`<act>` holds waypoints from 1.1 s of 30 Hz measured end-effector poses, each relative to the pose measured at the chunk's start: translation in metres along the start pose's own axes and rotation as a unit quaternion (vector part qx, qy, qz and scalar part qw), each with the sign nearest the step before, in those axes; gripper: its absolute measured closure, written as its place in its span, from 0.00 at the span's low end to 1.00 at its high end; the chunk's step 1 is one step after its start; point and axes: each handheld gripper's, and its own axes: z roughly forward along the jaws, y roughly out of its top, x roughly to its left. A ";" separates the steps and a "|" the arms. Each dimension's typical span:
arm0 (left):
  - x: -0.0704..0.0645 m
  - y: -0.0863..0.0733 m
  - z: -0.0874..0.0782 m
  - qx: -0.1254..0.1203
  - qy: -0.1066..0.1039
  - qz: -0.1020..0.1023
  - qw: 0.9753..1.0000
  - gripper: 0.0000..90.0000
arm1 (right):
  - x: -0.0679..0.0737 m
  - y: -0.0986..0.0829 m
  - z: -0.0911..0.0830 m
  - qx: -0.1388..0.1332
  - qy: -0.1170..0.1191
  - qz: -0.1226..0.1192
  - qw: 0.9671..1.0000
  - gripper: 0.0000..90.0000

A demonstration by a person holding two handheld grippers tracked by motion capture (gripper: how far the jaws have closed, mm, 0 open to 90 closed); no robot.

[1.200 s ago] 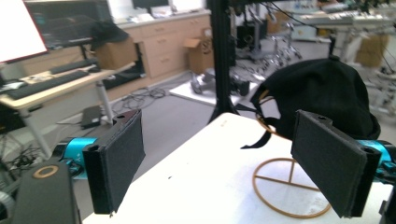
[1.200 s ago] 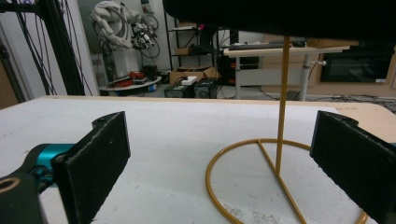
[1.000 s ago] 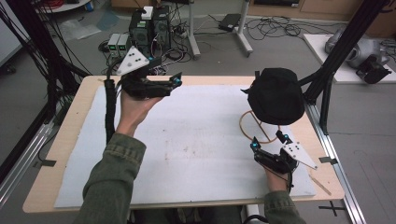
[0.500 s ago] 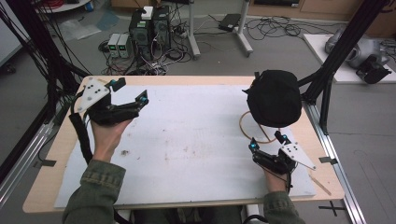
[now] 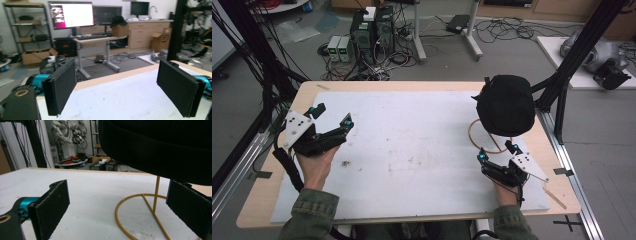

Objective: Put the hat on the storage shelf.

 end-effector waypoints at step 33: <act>0.009 -0.089 -0.036 0.062 0.120 -0.037 0.990 0.19 | 0.003 -0.004 -0.001 -0.005 -0.035 0.004 0.999 0.05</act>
